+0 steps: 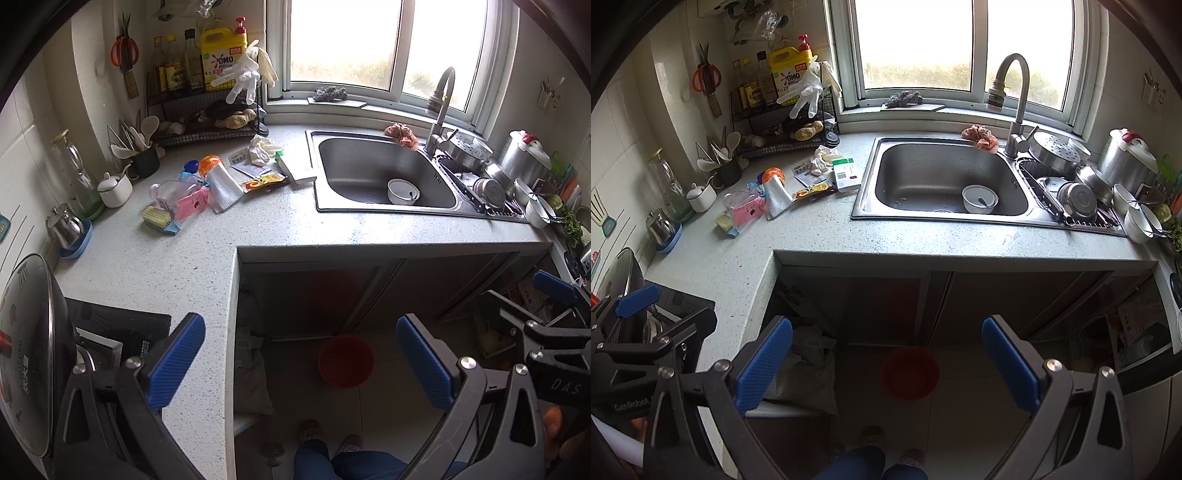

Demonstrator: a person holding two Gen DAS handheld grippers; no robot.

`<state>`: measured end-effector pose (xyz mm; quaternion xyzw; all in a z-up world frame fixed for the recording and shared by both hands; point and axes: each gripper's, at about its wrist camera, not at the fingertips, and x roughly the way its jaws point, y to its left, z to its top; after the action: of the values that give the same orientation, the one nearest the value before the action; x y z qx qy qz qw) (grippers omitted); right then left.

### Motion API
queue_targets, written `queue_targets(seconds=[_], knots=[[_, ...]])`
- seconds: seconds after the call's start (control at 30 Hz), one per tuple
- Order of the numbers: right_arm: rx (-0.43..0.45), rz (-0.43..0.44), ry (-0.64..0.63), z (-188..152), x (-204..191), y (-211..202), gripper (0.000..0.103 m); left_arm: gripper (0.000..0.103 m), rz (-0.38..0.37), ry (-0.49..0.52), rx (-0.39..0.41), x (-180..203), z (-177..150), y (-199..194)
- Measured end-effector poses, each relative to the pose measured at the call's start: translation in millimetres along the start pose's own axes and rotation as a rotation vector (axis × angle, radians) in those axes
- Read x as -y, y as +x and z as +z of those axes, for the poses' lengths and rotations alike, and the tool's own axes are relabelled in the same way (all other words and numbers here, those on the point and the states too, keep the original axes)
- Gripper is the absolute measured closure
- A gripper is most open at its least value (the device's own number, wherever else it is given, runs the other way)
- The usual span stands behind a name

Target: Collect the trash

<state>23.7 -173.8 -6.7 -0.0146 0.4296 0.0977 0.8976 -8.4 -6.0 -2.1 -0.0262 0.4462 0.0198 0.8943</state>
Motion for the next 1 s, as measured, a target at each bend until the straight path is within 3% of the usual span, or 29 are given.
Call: queue_targets(seconds=[1.0], knots=[[-0.003, 0.0, -0.005, -1.4, -2.1, -2.2, 0.0, 0.0, -0.005, 0.006, 0.0, -1.8, -0.7, -2.2]])
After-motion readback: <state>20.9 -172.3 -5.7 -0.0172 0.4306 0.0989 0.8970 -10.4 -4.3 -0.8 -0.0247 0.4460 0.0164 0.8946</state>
